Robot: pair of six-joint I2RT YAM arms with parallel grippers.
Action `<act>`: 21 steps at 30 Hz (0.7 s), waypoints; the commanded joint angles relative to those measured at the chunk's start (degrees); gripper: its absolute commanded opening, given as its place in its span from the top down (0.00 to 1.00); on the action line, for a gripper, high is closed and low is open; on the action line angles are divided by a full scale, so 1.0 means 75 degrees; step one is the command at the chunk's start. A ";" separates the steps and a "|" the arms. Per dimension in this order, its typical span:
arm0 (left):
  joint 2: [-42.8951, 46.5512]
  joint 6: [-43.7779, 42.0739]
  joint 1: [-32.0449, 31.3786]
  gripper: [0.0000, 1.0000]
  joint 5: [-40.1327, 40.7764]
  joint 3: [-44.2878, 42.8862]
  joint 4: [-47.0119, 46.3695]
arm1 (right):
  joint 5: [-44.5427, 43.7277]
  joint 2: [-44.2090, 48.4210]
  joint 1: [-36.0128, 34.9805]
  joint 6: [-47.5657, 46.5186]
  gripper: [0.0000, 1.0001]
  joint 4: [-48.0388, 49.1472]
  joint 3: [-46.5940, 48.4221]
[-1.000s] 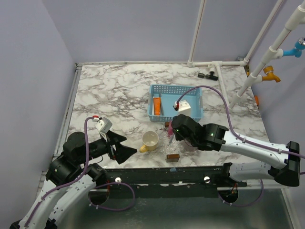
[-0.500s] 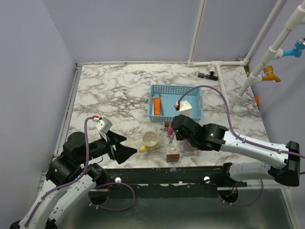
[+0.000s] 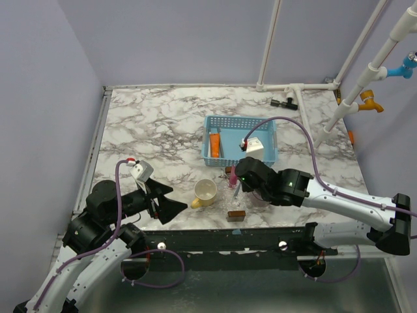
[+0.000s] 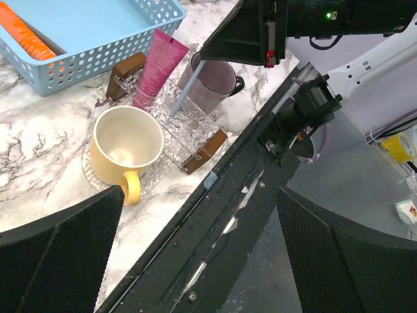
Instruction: Prepare toiletry sets of a toothbrush and toothpaste on the tray
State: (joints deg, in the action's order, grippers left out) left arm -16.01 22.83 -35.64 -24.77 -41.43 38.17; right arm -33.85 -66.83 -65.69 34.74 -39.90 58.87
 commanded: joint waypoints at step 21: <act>0.0053 -0.0079 0.0018 0.01 0.0162 0.0122 -0.0174 | 0.0234 -0.0577 -0.0059 -0.0115 0.99 0.0255 0.0189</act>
State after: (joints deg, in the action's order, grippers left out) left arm -16.01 22.83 -35.64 -24.77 -41.34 37.76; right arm -33.76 -69.41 -65.69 34.26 -37.21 59.79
